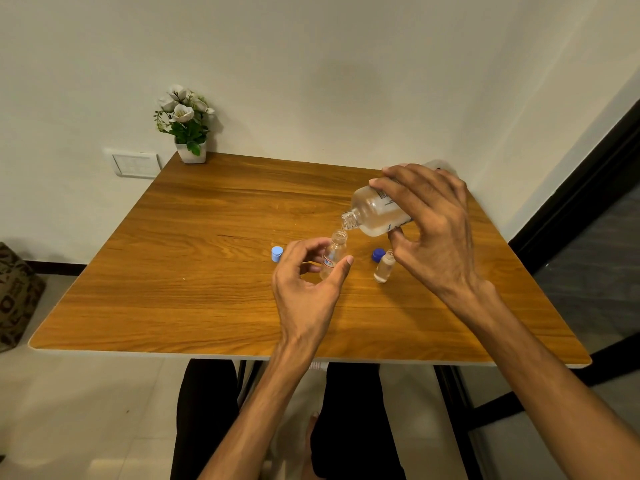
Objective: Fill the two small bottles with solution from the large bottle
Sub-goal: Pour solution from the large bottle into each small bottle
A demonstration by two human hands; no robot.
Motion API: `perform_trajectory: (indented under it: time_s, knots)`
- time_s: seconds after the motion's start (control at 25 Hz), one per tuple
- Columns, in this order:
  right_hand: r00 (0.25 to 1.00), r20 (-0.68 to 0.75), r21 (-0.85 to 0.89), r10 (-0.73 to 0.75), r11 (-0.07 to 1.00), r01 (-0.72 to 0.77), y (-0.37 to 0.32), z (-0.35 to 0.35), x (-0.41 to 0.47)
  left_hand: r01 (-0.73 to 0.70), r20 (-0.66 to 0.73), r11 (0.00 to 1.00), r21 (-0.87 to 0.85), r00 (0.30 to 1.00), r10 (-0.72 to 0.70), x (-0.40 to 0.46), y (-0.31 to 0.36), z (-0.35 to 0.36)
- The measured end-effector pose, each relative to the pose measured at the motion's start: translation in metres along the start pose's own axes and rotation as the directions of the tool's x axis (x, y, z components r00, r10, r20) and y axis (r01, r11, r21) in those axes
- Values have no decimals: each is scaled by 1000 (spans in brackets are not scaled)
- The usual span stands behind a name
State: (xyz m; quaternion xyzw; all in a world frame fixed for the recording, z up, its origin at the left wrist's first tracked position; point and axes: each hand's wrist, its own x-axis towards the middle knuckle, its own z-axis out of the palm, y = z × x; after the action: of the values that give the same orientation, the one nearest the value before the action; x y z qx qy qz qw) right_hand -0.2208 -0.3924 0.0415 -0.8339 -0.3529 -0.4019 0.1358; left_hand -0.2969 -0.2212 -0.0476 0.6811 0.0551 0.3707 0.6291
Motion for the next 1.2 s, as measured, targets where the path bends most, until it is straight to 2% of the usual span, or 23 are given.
perform_trajectory:
  time_s: [1.2]
  knots:
    - [998, 7, -17, -60, 998, 60, 3, -4, 7, 18, -12, 1000, -20, 1000, -18, -1, -1, 0]
